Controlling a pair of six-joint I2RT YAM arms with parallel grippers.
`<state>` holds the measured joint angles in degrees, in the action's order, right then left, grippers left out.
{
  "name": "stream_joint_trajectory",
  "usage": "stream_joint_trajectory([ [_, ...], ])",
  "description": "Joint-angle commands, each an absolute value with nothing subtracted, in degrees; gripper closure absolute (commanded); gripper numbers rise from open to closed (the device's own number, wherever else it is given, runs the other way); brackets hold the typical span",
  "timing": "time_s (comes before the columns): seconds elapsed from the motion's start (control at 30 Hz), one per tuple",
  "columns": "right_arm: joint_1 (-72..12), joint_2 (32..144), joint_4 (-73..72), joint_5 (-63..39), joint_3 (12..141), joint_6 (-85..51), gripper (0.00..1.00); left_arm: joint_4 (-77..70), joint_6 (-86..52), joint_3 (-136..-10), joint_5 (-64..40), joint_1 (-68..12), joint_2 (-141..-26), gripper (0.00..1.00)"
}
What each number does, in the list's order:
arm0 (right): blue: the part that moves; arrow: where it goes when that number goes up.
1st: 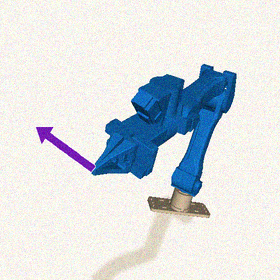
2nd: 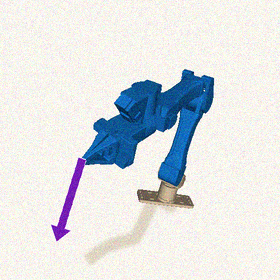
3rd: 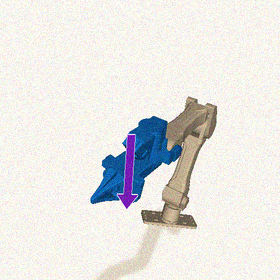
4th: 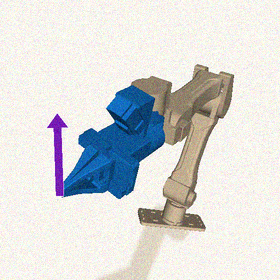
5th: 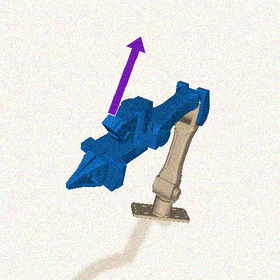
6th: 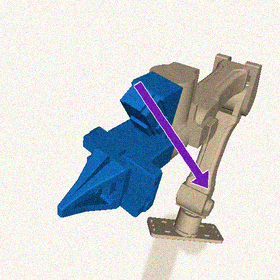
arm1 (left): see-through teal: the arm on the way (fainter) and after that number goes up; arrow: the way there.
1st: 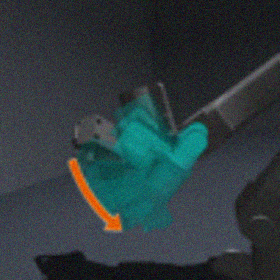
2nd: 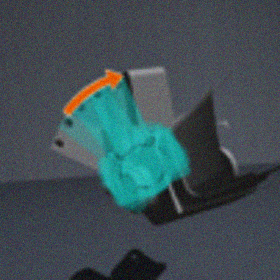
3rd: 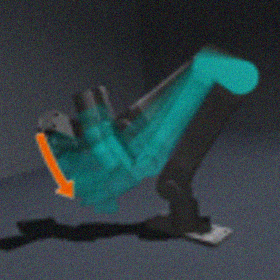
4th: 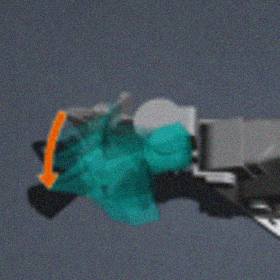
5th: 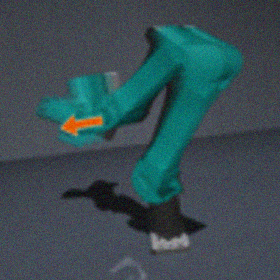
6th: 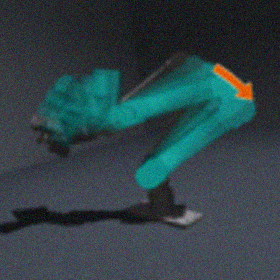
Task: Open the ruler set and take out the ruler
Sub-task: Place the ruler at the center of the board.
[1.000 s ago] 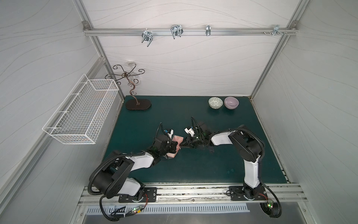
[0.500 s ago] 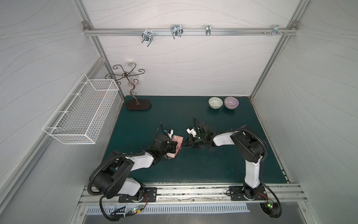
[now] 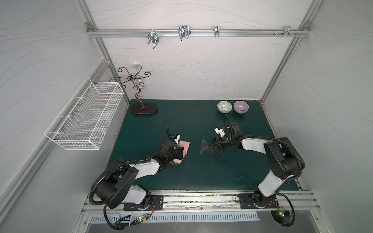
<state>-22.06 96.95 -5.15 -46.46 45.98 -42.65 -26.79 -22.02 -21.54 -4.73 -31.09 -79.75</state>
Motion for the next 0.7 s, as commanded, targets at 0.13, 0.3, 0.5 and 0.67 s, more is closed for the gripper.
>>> stream_joint_trajectory([
  [0.13,-23.4,102.5,3.7,-42.1,54.9,-33.6,1.00,-27.7,-21.0,-22.7,-4.1,-31.3,-78.1,1.00],
  [0.3,-23.9,109.5,-0.4,-39.2,60.2,-38.2,1.00,-28.2,-21.2,-22.5,-4.5,-31.2,-78.3,1.00],
  [0.5,-24.2,115.8,3.8,-35.9,66.4,-36.5,0.80,-28.2,-21.4,-22.7,-5.3,-31.2,-78.3,1.00],
  [0.67,-25.2,109.9,5.8,-32.3,63.6,-35.6,0.51,-28.8,-21.6,-22.5,-5.3,-31.2,-78.7,1.00],
])
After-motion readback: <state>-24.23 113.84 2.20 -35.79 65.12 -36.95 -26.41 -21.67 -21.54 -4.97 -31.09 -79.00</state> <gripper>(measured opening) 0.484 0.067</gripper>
